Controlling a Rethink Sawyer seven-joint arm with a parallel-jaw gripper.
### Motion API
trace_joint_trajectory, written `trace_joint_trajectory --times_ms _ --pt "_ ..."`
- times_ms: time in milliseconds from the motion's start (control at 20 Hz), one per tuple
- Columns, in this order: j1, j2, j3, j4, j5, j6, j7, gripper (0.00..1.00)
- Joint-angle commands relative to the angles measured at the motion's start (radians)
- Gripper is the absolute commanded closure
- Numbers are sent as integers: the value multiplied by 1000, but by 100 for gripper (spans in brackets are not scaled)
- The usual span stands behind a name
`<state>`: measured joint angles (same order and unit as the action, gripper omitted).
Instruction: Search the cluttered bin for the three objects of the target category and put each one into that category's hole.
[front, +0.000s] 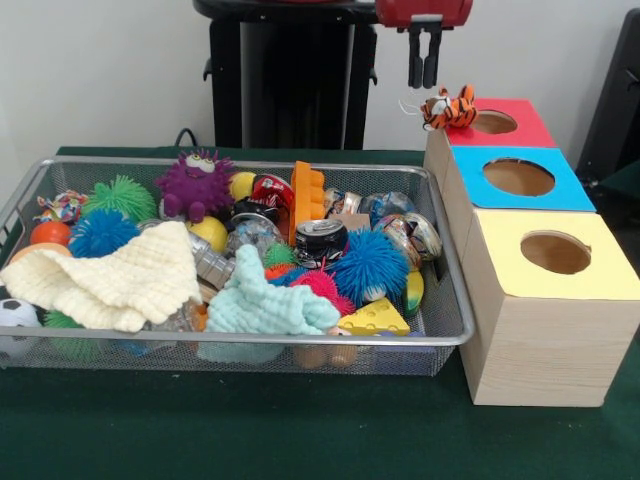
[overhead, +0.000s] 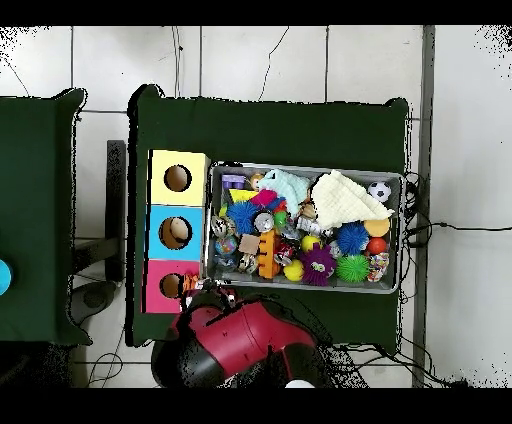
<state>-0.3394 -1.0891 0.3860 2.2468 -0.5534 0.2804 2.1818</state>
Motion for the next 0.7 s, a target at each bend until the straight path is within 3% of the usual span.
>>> trace_joint_trajectory --times_ms 50,350,450,700 --pt "33 27 -65 41 21 33 114 100" --pt "105 110 -165 -27 -35 -74 147 100" --pt "82 136 -155 -40 -35 -86 113 100" --pt "-8 97 -83 -18 -3 -27 20 100"
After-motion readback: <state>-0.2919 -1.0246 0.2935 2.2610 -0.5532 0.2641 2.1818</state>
